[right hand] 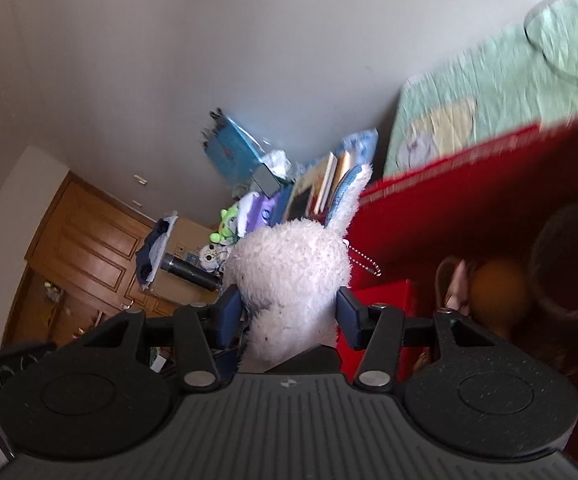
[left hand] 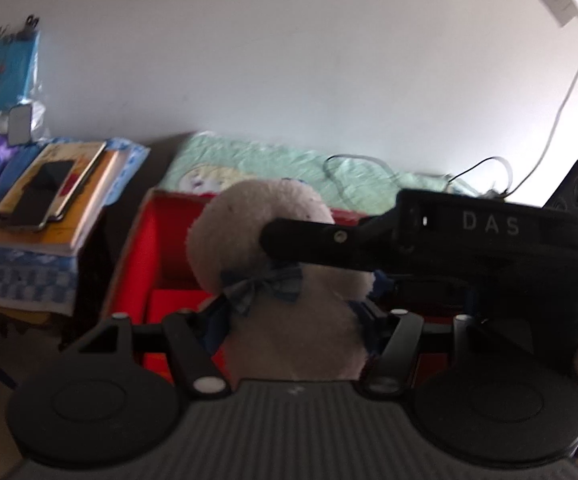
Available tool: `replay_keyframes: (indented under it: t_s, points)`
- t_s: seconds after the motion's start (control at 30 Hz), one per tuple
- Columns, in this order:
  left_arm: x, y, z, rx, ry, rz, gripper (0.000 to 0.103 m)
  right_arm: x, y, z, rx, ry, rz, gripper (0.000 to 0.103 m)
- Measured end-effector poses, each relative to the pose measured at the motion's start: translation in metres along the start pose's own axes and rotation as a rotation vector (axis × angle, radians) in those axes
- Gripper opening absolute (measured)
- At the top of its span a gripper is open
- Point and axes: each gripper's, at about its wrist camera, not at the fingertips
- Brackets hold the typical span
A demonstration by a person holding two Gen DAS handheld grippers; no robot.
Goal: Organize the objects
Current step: 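Carry the held white bunny plush with the right tool toward the red box, then lower the white bunny into the red box and open the right tool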
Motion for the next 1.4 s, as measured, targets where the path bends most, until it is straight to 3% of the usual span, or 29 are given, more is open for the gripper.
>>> replay_keyframes:
  t_s: [0.3,0.6,0.9,1.07,1.4]
  points:
    - [-0.036,0.019,-0.001,-0.063,0.024,0.054,0.062,0.010,0.042,-0.006,-0.067,0.121,-0.034,0.054]
    - [-0.049,0.018,-0.005,-0.073,0.038,0.070,0.066,0.016,0.056,-0.003,-0.124,0.158,-0.104,0.057]
    - [-0.044,0.019,-0.002,-0.086,0.046,0.091,0.068,0.025,0.031,-0.009,-0.060,0.121,-0.153,0.054]
    - [-0.032,0.035,0.001,-0.129,0.068,0.169,0.068,0.029,0.029,-0.009,-0.060,0.128,-0.191,0.046]
    - [-0.029,0.029,-0.001,-0.136,0.048,0.174,0.068,0.015,0.024,-0.011,-0.022,0.066,-0.193,0.046]
Point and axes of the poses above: each gripper's, at about its wrist camera, not at the fingertips, and y roughly the way its jaws point, x to its right, z to its top, and after that the axes turned 12 degrees about -x, right-handed
